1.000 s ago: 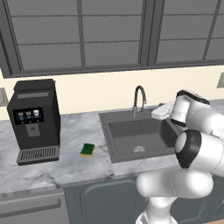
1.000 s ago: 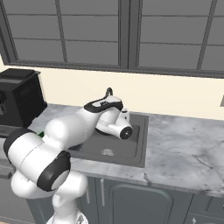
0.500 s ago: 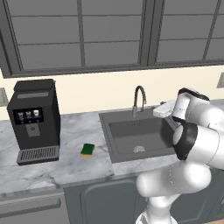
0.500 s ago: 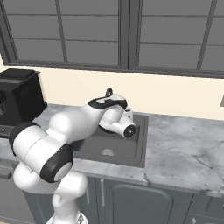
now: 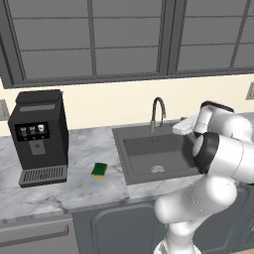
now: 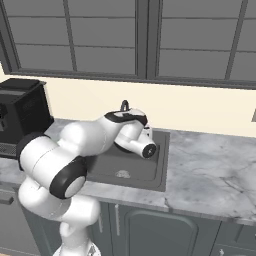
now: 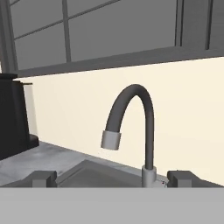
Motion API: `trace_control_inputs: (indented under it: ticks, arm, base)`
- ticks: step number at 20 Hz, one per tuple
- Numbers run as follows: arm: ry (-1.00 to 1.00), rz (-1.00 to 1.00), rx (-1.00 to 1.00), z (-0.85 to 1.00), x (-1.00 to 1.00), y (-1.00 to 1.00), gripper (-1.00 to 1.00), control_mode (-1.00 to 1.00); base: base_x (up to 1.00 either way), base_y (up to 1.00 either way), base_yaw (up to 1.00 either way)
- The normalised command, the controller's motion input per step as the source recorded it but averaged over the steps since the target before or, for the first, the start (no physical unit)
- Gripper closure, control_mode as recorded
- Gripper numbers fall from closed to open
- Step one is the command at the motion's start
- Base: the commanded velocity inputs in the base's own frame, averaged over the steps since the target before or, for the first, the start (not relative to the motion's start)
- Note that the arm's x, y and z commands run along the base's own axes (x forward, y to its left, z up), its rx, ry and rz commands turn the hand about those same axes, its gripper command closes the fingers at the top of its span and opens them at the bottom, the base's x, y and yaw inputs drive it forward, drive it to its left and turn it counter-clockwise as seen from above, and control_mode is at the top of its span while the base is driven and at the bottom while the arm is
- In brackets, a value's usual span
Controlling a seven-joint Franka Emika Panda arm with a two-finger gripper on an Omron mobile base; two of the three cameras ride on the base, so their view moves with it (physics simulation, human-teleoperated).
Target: Soak the sponge with water for a few seconds and then drop it inside the sink.
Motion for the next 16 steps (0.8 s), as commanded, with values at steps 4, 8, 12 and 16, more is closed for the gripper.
trace_control_inputs:
  ticks: [4, 8, 12, 16]
  arm:
    - [0.00, 0.00, 0.00, -0.25, 0.19, 0.00, -1.00, -1.00]
    - [0.00, 0.00, 0.00, -0.20, 0.20, 0.00, -1.00, -1.00]
    - [0.00, 0.00, 0.00, -0.07, 0.21, 0.00, -1.00, -1.00]
    - [-0.01, 0.00, 0.00, -0.09, 0.24, 0.00, -1.00, -1.00]
  base:
    - [0.00, 0.00, 0.00]
    - [0.00, 0.00, 0.00]
    - [0.00, 0.00, 0.00]
    - [0.00, 0.00, 0.00]
